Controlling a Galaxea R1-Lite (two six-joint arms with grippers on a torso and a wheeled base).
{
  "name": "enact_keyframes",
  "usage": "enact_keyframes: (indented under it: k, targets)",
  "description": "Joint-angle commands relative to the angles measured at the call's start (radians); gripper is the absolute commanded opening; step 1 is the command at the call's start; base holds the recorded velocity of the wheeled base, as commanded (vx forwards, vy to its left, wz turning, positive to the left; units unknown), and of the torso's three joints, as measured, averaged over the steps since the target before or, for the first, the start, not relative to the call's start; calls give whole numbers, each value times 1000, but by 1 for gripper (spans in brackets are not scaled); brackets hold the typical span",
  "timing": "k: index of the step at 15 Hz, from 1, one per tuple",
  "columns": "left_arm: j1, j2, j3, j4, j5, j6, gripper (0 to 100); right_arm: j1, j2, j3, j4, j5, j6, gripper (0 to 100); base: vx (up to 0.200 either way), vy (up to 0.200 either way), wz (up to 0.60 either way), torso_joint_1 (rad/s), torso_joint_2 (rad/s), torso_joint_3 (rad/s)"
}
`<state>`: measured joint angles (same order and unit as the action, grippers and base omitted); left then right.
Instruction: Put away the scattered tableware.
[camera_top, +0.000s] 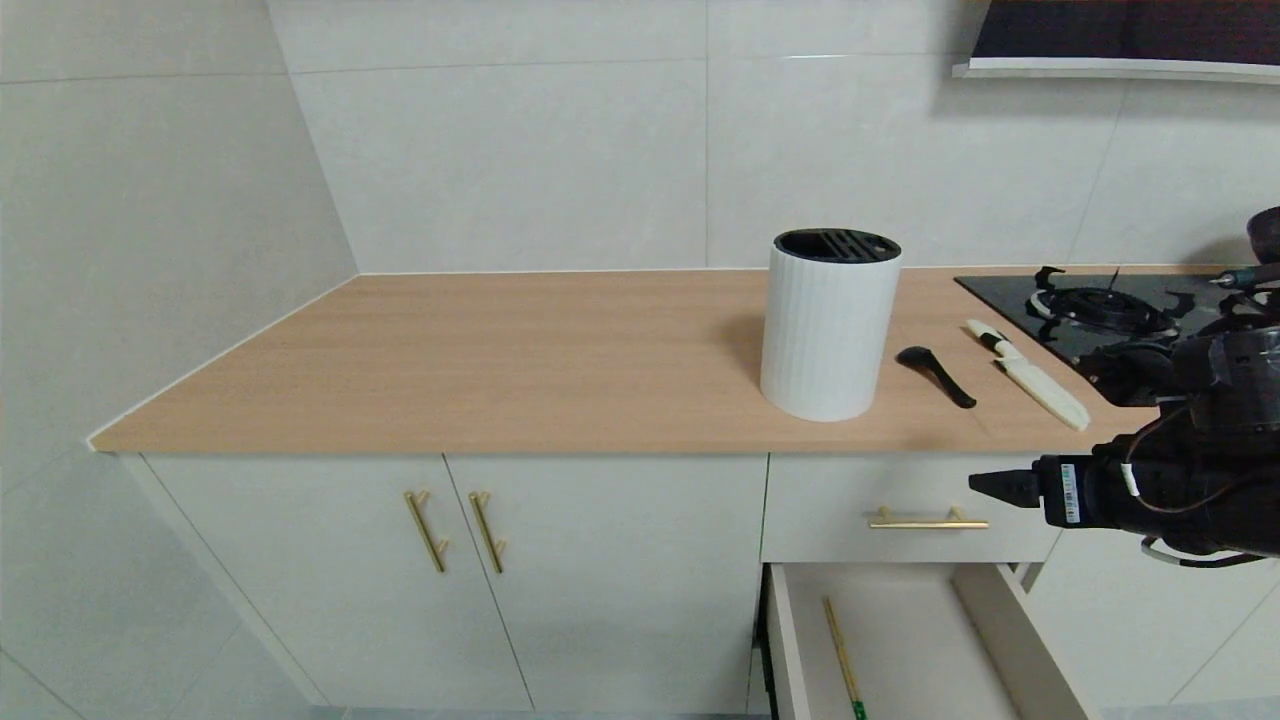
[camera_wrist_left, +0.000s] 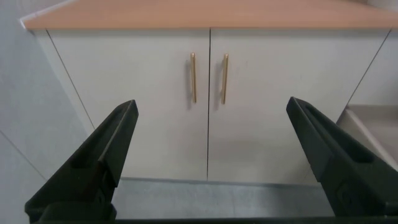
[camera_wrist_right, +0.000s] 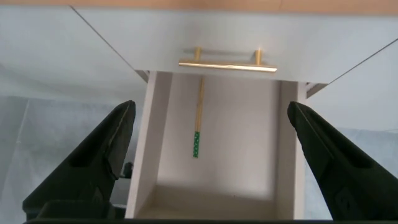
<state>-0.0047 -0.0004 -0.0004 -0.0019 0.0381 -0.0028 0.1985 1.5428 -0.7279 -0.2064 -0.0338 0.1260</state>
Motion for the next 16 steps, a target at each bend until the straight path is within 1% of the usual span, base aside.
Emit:
enact_keyframes:
  k: [1, 4, 5, 6, 7, 8, 11, 12, 14, 16]
  targets:
    - [-1, 0, 0, 0, 0, 0, 100, 1, 8, 1, -2, 0, 0, 100, 0, 0, 0, 188, -422, -237]
    - [0, 0, 0, 0, 0, 0, 100, 1, 48, -2, -7, -5, -32, 100, 0, 0, 0, 67, -144, -82]
    - [0, 0, 0, 0, 0, 0, 100, -10, 82, -12, -50, -6, -58, 100, 0, 0, 0, 0, 0, 0]
    - [0, 0, 0, 0, 0, 0, 100, -39, 114, -36, -131, 0, -78, 100, 0, 0, 0, 0, 0, 0]
    - [0, 0, 0, 0, 0, 0, 100, -59, 161, -70, -202, 8, -101, 100, 0, 0, 0, 0, 0, 0]
    - [0, 0, 0, 0, 0, 0, 100, -85, 217, -130, -237, 11, -129, 100, 0, 0, 0, 0, 0, 0]
    - [0, 0, 0, 0, 0, 0, 100, -125, 364, -320, -237, 57, -175, 100, 0, 0, 0, 0, 0, 0]
    - [0, 0, 0, 0, 0, 0, 100, -129, 381, -337, -235, 68, -183, 100, 0, 0, 0, 0, 0, 0]
    - [-1, 0, 0, 0, 0, 0, 100, -140, 481, -426, -237, 104, -241, 100, 0, 0, 0, 0, 0, 0]
    - [0, 0, 0, 0, 0, 0, 100, -146, 536, -453, -246, 132, -244, 100, 0, 0, 0, 0, 0, 0]
